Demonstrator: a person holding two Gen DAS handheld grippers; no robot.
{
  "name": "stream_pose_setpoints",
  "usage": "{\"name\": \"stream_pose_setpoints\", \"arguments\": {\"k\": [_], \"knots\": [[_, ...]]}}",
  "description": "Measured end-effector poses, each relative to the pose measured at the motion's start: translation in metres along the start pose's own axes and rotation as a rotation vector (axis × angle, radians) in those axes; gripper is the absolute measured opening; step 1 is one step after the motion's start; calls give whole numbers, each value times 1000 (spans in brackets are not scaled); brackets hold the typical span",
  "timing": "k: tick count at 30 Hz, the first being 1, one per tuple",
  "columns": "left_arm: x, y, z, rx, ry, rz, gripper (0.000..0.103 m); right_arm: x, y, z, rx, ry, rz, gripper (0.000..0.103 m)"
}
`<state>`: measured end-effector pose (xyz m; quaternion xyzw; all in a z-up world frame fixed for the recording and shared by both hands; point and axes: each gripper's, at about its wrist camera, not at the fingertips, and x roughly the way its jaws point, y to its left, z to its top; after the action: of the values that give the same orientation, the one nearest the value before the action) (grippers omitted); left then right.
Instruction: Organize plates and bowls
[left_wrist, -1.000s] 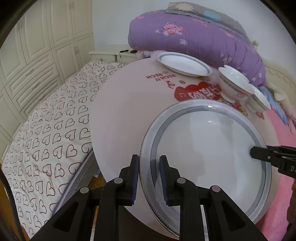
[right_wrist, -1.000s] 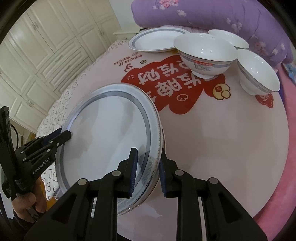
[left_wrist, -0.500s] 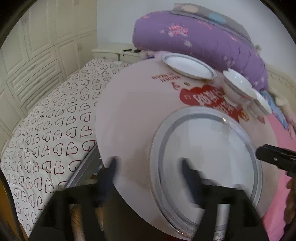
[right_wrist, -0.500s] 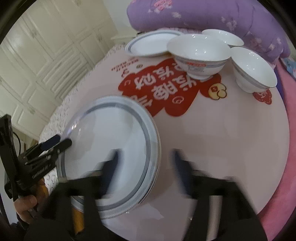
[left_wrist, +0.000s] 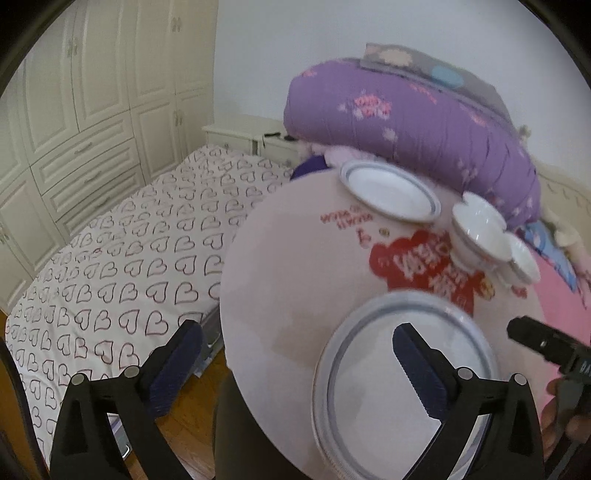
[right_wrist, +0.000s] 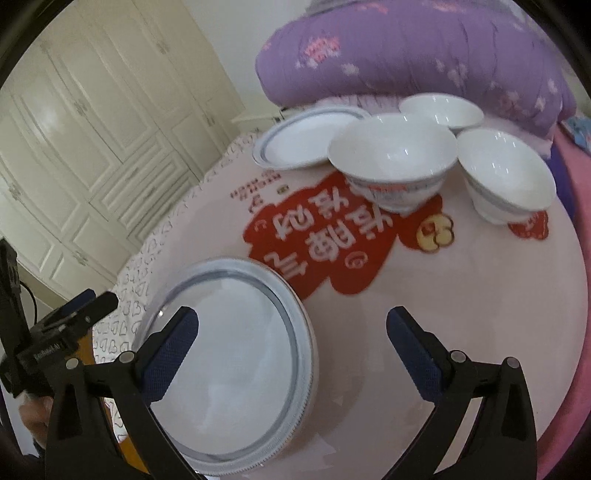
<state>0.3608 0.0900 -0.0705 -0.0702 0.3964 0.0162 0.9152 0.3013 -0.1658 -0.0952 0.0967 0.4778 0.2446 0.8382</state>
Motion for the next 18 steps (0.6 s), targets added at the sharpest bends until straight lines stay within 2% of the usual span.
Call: {"name": "stream_pose_setpoints", "arguments": {"k": [11, 18], "knots": [[-38, -1, 53, -1, -92, -12, 102, -22, 21, 52, -35, -65, 18, 103], [-32, -2, 97, -11, -103, -46, 102, -32, 18, 103, -39, -103, 4, 103]]}}
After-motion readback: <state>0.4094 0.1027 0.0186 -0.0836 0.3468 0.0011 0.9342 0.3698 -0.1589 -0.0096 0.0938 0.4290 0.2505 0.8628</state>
